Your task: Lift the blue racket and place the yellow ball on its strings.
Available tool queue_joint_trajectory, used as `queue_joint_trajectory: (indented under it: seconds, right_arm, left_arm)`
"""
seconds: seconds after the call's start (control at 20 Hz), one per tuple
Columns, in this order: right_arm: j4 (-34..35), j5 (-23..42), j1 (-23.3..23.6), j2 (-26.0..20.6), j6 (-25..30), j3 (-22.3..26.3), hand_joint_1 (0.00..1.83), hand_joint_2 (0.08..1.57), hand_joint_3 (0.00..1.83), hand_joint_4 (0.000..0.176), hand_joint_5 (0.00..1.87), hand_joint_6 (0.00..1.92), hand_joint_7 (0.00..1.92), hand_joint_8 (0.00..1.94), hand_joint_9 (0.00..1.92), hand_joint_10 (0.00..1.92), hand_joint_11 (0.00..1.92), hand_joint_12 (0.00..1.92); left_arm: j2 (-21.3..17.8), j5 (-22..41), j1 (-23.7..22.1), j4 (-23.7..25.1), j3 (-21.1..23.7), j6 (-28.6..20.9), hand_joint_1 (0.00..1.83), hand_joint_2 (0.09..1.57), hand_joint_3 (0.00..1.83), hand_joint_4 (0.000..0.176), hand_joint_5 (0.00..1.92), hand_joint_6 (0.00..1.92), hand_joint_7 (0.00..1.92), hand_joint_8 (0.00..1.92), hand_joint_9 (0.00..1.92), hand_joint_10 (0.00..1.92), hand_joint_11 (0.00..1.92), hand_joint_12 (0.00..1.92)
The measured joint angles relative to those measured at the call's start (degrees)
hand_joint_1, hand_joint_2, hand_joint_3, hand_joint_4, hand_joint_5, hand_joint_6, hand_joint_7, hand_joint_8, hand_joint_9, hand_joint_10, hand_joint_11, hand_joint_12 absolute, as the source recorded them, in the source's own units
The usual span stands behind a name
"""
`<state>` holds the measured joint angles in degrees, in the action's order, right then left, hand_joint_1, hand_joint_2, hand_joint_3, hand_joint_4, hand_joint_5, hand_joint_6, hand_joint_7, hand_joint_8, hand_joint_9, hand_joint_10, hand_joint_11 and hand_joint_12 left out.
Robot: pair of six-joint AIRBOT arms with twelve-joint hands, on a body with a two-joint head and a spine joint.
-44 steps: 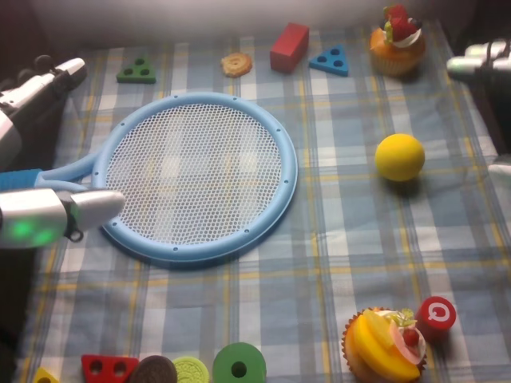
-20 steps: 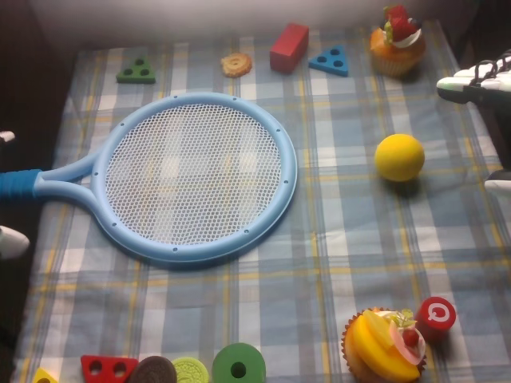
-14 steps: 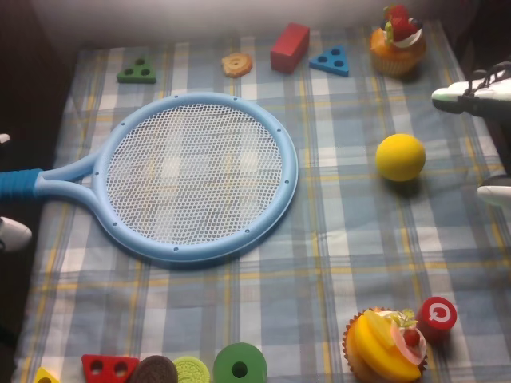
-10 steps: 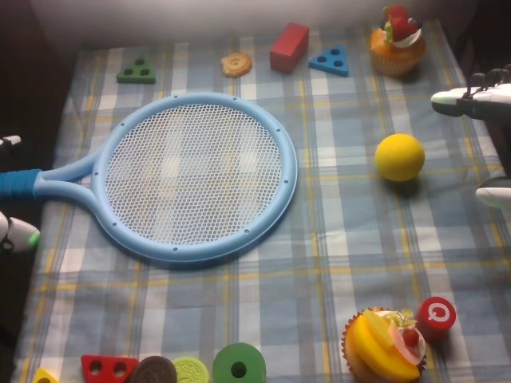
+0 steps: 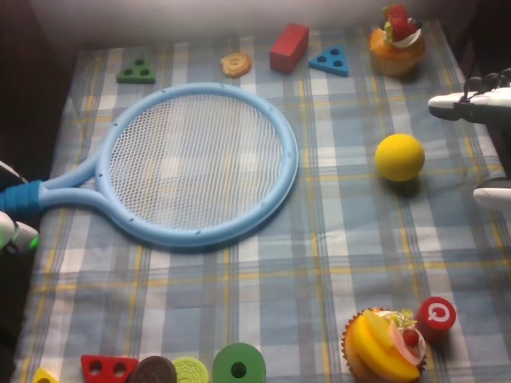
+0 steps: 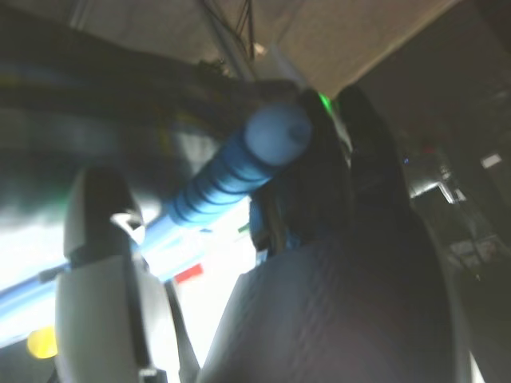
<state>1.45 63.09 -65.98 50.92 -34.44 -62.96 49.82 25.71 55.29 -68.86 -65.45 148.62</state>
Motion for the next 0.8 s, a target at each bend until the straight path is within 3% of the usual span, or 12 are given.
queue_joint_trajectory:
  seconds: [0.05, 0.2, 0.25, 0.3, 0.35, 0.45, 0.5, 0.55, 0.6, 0.65, 0.7, 0.8]
  right_arm:
    - [0.0, 0.0, 0.0, 0.0, 0.0, 0.0, 0.77, 1.2, 0.0, 0.034, 0.36, 0.0, 0.48, 0.01, 0.55, 0.01, 0.41, 0.43]
    - [0.0, 0.0, 0.0, 0.2, 0.0, -0.1, 0.78, 1.21, 0.0, 0.03, 0.35, 0.0, 0.48, 0.0, 0.56, 0.0, 0.45, 0.38]
    - [0.0, 0.0, 0.0, 0.3, 0.0, -0.2, 0.77, 1.21, 0.0, 0.035, 0.35, 0.0, 0.48, 0.0, 0.56, 0.0, 0.44, 0.36]
    - [0.0, 0.0, 0.0, 0.3, 0.1, -0.2, 0.77, 1.21, 0.0, 0.035, 0.35, 0.0, 0.48, 0.0, 0.56, 0.0, 0.44, 0.36]
    - [0.0, 0.0, 0.0, 0.3, 0.1, -0.2, 0.76, 1.22, 0.0, 0.041, 0.35, 0.0, 0.5, 0.01, 0.57, 0.0, 0.44, 0.35]
    - [0.0, 0.0, -0.1, 0.3, 0.1, -0.2, 0.75, 1.22, 0.0, 0.038, 0.35, 0.0, 0.51, 0.01, 0.58, 0.01, 0.44, 0.35]
    - [0.0, 0.0, -0.1, 0.3, 0.1, -0.2, 0.78, 1.21, 0.0, 0.033, 0.36, 0.0, 0.52, 0.01, 0.59, 0.01, 0.45, 0.35]
    - [0.0, 0.1, -0.1, 0.3, 0.1, -0.2, 0.79, 1.21, 0.0, 0.028, 0.36, 0.0, 0.53, 0.01, 0.59, 0.01, 0.45, 0.35]
    - [0.1, 0.1, -0.4, 0.3, 0.2, -0.3, 0.8, 1.22, 0.0, 0.024, 0.36, 0.0, 0.53, 0.01, 0.59, 0.01, 0.45, 0.35]
    - [0.1, 0.0, -0.4, 0.3, 0.2, -0.3, 0.8, 1.22, 0.0, 0.024, 0.36, 0.0, 0.53, 0.01, 0.59, 0.01, 0.45, 0.35]
    - [0.1, 0.0, -0.6, 0.4, 0.4, -0.3, 0.79, 1.22, 0.0, 0.02, 0.37, 0.0, 0.53, 0.01, 0.59, 0.0, 0.46, 0.35]
    - [-0.2, -0.1, -0.7, 0.7, 0.7, -0.6, 0.83, 1.22, 0.0, 0.0, 0.38, 0.01, 0.52, 0.0, 0.59, 0.0, 0.47, 0.36]
  left_arm:
    - [0.0, 0.0, 0.0, 0.0, 0.0, 0.0, 0.95, 1.12, 0.0, 0.159, 0.89, 0.87, 0.81, 0.01, 0.62, 0.01, 0.11, 0.52]
    - [0.0, 0.6, -0.1, 0.3, 0.3, 0.0, 0.97, 1.17, 0.0, 0.175, 0.86, 1.16, 0.92, 0.04, 0.72, 0.03, 0.14, 0.65]
    - [0.0, 0.7, -0.1, 0.7, 0.7, 0.0, 0.95, 1.19, 0.01, 0.176, 0.81, 1.26, 0.85, 0.46, 0.79, 0.21, 0.18, 0.82]
    - [0.0, 0.9, -0.1, 0.9, 1.0, 0.0, 0.95, 1.19, 0.01, 0.176, 0.81, 1.26, 0.85, 0.46, 0.79, 0.21, 0.18, 0.82]
    - [0.0, 1.6, -0.1, 1.7, 1.6, 0.0, 1.0, 1.26, 0.02, 0.176, 0.72, 1.89, 0.67, 1.82, 0.57, 1.79, 0.36, 1.79]
    - [-0.3, 2.3, -0.1, 3.1, 3.2, 0.0, 1.08, 1.28, 0.01, 0.176, 0.82, 1.92, 0.72, 1.9, 0.63, 1.89, 0.5, 1.9]
    - [-1.0, 2.6, -0.1, 5.2, 5.0, -1.5, 1.31, 1.37, 0.01, 0.176, 0.84, 1.92, 0.88, 1.92, 0.87, 1.92, 0.76, 1.92]
    - [-1.9, 3.3, -0.1, 7.4, 6.5, -3.3, 1.28, 1.38, 0.01, 0.176, 0.93, 1.92, 1.03, 1.92, 1.04, 1.92, 0.78, 1.92]
    - [-3.2, 4.0, -0.1, 11.9, 8.4, -6.0, 1.36, 1.36, 0.0, 0.176, 0.92, 1.92, 1.15, 1.92, 1.27, 1.92, 1.1, 1.92]
    - [-3.5, 4.0, -0.1, 13.1, 8.7, -6.9, 1.36, 1.36, 0.0, 0.176, 0.92, 1.92, 1.15, 1.92, 1.27, 1.92, 1.1, 1.92]
    - [-4.1, 4.5, -0.1, 16.0, 9.9, -10.4, 1.54, 1.32, 0.0, 0.17, 0.97, 1.92, 1.36, 1.92, 1.5, 1.92, 1.39, 1.92]
    - [-6.6, 5.9, 0.8, 22.5, 13.2, -19.6, 1.66, 1.28, 0.0, 0.176, 0.97, 1.92, 1.3, 1.92, 1.5, 1.92, 1.54, 1.92]
